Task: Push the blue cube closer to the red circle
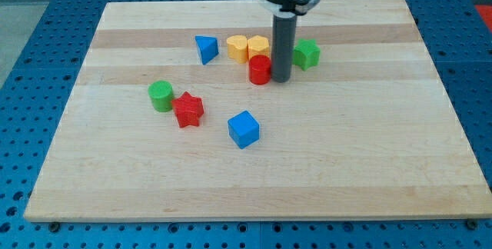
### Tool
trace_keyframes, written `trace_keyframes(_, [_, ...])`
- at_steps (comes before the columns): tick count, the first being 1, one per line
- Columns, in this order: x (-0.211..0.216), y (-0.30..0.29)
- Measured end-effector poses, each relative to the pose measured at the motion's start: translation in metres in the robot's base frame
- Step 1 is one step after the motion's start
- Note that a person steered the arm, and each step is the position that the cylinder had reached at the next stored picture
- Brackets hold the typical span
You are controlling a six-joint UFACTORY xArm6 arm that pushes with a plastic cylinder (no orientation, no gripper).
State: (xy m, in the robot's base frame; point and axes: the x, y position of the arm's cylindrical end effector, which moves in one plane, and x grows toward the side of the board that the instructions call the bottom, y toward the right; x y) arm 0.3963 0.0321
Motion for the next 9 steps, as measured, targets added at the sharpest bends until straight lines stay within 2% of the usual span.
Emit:
trace_keyframes(2, [0.000, -0.002])
trace_keyframes(3, [0.018, 0.001])
trace_keyframes(4, [0.070, 0.015])
trace_keyframes(5, [0.142, 0.018])
trace_keyframes(6, [0.175, 0.018])
trace_keyframes(7, [0.173, 0.014])
trace_keyframes(8, [0.163, -0.039])
trace_keyframes(9, [0.160, -0.041])
